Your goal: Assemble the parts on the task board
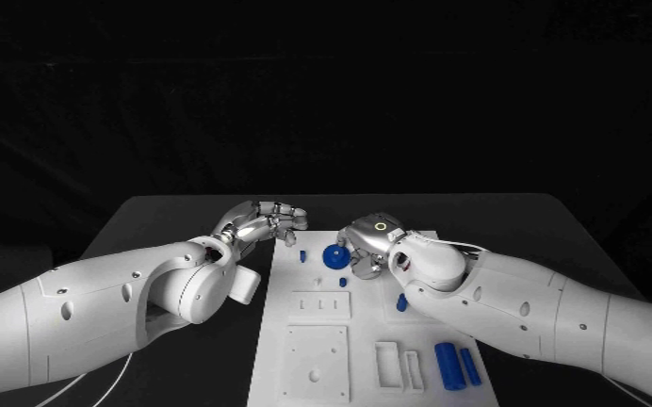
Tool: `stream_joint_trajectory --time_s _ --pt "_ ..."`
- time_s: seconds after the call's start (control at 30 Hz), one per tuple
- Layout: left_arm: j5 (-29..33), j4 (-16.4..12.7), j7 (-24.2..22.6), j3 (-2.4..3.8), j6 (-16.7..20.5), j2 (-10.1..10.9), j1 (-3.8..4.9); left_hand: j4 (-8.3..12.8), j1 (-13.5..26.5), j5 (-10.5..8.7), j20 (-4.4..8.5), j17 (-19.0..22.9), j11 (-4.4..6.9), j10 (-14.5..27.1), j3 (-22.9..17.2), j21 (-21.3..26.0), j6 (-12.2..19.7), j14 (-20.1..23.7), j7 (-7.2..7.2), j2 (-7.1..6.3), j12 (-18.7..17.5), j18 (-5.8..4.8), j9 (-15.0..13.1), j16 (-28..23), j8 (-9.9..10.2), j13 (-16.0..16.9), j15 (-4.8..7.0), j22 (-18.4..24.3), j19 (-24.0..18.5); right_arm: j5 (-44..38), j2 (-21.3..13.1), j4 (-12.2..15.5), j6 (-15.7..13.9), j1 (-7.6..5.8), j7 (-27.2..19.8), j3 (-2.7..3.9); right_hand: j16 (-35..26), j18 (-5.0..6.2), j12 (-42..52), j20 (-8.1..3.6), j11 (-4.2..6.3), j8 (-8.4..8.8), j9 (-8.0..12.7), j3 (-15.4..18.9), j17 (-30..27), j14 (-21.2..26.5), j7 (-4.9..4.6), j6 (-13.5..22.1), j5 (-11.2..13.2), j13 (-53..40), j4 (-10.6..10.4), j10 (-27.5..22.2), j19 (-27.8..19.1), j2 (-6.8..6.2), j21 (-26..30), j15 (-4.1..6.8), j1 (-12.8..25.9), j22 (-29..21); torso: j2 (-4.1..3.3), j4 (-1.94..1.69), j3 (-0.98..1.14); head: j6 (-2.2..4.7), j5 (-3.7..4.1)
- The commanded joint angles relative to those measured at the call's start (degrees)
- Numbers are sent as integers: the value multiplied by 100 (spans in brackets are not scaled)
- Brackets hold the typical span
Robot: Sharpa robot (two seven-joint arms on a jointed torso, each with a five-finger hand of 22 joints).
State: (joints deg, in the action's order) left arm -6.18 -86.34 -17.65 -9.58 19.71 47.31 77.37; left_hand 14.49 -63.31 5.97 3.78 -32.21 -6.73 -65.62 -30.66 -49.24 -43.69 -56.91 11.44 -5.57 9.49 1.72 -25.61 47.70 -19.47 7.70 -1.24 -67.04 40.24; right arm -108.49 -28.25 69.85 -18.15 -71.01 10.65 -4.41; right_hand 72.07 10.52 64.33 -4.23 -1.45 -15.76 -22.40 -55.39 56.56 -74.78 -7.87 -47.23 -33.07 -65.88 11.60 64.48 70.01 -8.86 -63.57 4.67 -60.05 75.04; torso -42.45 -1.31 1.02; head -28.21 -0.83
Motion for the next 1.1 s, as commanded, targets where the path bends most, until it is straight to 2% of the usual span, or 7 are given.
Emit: stream_joint_trajectory --time_s 0.03,0.13,0.53,0.67,0.83,0.93,1.1 --pt "2 -10 -65 5 -18 -9 5 -31 60 -6 55 5 -36 -1 -1 -33 34 26 -9 -14 -32 116 -9 21 26 6 -7 8 -52 85 -28 15 124 3 -50 -3 -34 448 26 43 30 -39 -10 -315 21 -6 23 -36 216 -1 88 -18 -7 128 -41 46 218 70 -1 1 1 1 5" --pt "2 -14 -67 5 -18 -4 5 -32 61 -7 55 5 -36 0 -2 -33 34 26 -8 -13 -33 117 -9 22 27 6 -7 9 -53 138 -46 11 168 3 -57 -3 -37 448 34 37 35 -47 -14 -407 28 -14 26 -43 249 -1 124 -12 13 150 -53 49 306 67 1 -1 -6 -1 5" --pt "2 -12 -66 5 -20 12 5 -33 64 -6 57 7 -36 1 -5 -36 37 27 -9 -15 -34 118 -10 23 29 6 -6 11 -55 343 -204 154 215 6 -52 -4 -37 448 51 25 33 -77 -28 -504 43 -27 24 -84 207 -1 164 -2 36 200 -61 47 433 58 0 1 0 0 2" --pt "2 -13 -67 5 -20 22 5 -33 65 -5 57 7 -36 1 -5 -37 38 27 -8 -16 -34 119 -11 23 29 7 -6 11 -56 411 -281 194 128 6 -62 -4 -38 448 53 23 30 -81 -29 -508 45 -28 20 -90 205 -1 165 -1 38 208 -61 45 446 57 0 6 2 6 -3" --pt "2 -2 -67 5 -20 34 5 -31 64 -5 57 8 -35 1 -7 -38 39 28 -8 -18 -34 120 -11 23 30 7 -6 12 -58 627 -491 408 -199 5 -116 3 -39 448 55 19 26 -80 -29 -510 47 -29 15 -86 221 -1 169 -2 44 203 -62 42 460 54 3 13 8 17 -1" --pt "2 -5 -67 5 -19 47 5 -30 63 -4 58 9 -35 1 -9 -39 39 29 -9 -18 -34 120 -12 23 30 7 -5 13 -59 735 -642 564 -375 2 -148 42 -39 448 56 15 23 -79 -29 -515 49 -29 13 -84 222 0 173 -1 48 185 -61 40 463 52 4 20 10 26 3" --pt "2 13 -73 5 -25 52 4 -27 60 -3 58 10 -34 1 -12 -40 38 30 -9 -19 -34 121 -13 24 29 8 -5 14 -61 1227 -940 794 -752 -21 -423 175 -49 448 57 -11 6 -86 -34 -502 52 -33 -6 -91 327 7 127 -1 76 78 -49 24 431 32 10 22 7 50 16"
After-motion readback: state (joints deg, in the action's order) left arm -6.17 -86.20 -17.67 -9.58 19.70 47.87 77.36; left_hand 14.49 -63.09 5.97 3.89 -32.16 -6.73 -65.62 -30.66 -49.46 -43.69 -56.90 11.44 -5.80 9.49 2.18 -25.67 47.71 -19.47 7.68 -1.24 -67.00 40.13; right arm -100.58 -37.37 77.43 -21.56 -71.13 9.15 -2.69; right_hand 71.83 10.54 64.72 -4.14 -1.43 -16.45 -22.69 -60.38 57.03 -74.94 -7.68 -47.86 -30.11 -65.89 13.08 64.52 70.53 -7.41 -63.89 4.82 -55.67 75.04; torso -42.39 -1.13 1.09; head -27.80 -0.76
